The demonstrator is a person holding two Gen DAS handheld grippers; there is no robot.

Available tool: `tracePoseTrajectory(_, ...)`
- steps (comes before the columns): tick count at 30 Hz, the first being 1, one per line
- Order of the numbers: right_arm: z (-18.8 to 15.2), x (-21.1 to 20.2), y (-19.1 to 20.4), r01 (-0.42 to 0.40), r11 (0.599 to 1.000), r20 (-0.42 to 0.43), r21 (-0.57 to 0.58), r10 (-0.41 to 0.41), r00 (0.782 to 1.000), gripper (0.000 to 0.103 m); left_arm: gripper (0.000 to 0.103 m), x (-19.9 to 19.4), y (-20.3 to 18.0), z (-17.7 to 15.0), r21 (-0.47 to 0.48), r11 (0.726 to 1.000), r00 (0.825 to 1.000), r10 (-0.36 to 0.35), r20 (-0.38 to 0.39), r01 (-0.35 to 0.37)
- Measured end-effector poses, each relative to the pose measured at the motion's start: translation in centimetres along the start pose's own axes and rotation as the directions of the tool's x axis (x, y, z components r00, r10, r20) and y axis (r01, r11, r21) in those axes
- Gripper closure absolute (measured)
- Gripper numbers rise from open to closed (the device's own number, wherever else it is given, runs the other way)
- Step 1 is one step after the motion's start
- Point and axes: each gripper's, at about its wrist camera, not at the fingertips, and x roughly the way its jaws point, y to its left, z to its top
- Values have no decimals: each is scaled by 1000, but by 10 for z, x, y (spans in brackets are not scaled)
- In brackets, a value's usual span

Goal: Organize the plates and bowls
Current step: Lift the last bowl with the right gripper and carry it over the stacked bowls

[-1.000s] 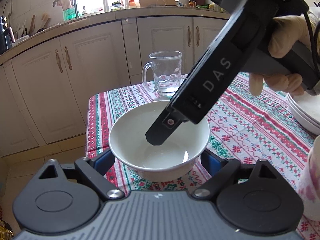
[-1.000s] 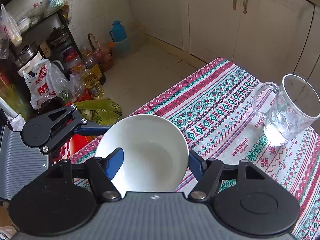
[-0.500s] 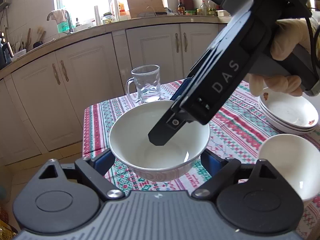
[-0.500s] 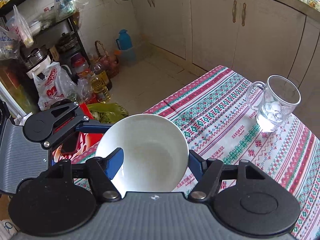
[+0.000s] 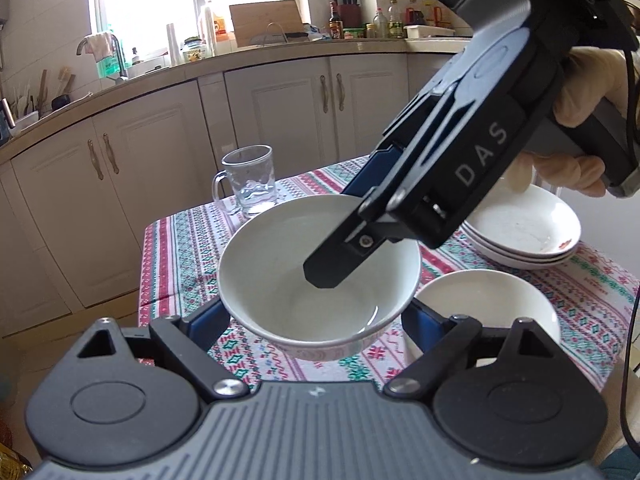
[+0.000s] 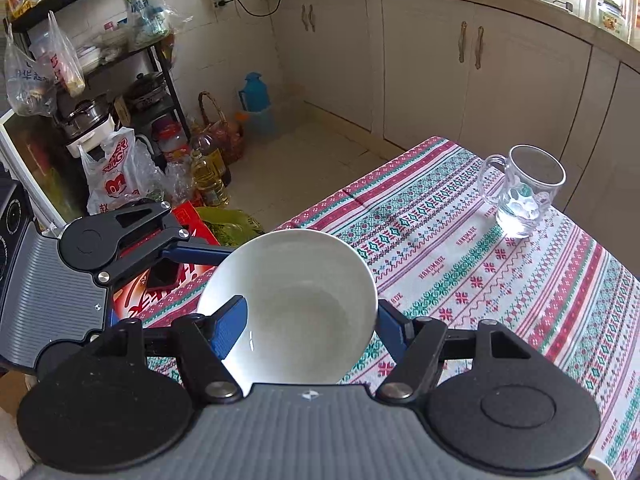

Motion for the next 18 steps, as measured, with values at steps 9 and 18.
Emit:
tracePoseTrajectory(9,-26,-30,10,35,999,9,-6,-35,999,28,11,-10,-26,-1,10,999,999,-42,2,42)
tracePoseTrajectory(18,-52,-53,11,62,998,9,17,-63,998,28,11,-14,-51,0,26,996,996,-90,3,90)
